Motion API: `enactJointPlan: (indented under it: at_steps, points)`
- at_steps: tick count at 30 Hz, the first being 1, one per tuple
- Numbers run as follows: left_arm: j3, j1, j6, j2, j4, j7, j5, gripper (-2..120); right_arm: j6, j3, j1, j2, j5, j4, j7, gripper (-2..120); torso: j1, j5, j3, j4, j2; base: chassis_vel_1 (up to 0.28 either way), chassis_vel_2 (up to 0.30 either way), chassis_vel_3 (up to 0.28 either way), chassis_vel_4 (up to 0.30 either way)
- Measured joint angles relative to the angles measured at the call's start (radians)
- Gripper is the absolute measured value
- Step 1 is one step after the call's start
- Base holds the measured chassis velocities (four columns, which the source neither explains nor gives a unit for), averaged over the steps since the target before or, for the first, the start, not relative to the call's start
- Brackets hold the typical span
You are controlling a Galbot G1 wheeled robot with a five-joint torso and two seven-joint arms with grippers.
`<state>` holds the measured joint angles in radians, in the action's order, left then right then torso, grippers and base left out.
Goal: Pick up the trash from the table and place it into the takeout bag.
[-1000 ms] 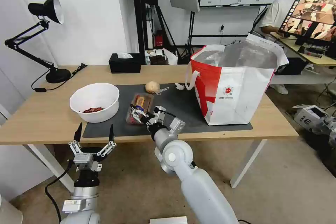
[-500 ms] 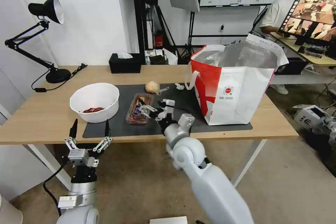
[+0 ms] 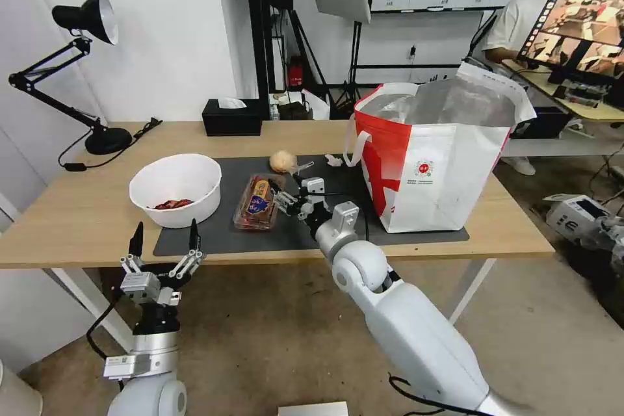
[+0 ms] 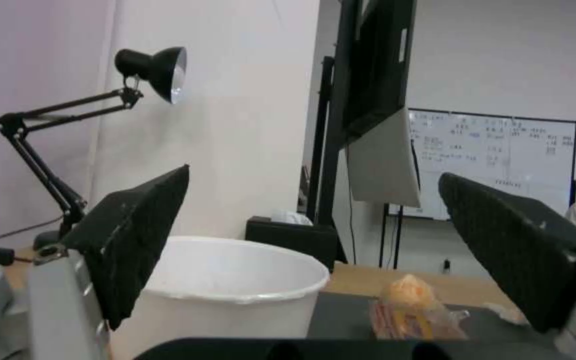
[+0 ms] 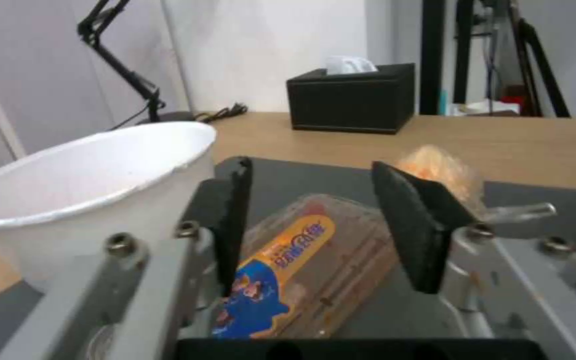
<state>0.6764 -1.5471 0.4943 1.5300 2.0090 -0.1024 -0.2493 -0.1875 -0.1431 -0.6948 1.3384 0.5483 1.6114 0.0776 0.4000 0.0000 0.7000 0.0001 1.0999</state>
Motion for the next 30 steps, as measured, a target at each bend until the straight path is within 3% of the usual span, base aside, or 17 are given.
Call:
enactJointPlan:
  at_steps: [12, 30]
  points:
    - [-0.037, 0.007, -0.018, -0.005, -0.005, -0.017, -0.074, 100, -0.004, -0.108, 0.137, -0.052, 0.056, -0.105, -0.103, 3, 0.000, 0.0000, 0.000, -0.0001, 0.000, 0.000, 0.000, 0.000, 0.000]
    - [-0.081, 0.047, -0.078, -0.047, -0.039, -0.014, -0.195, 100, 0.004, -0.174, 0.190, -0.050, 0.060, -0.194, -0.134, 0, 0.000, -0.0001, 0.000, 0.0000, 0.000, 0.000, 0.000, 0.000, 0.000]
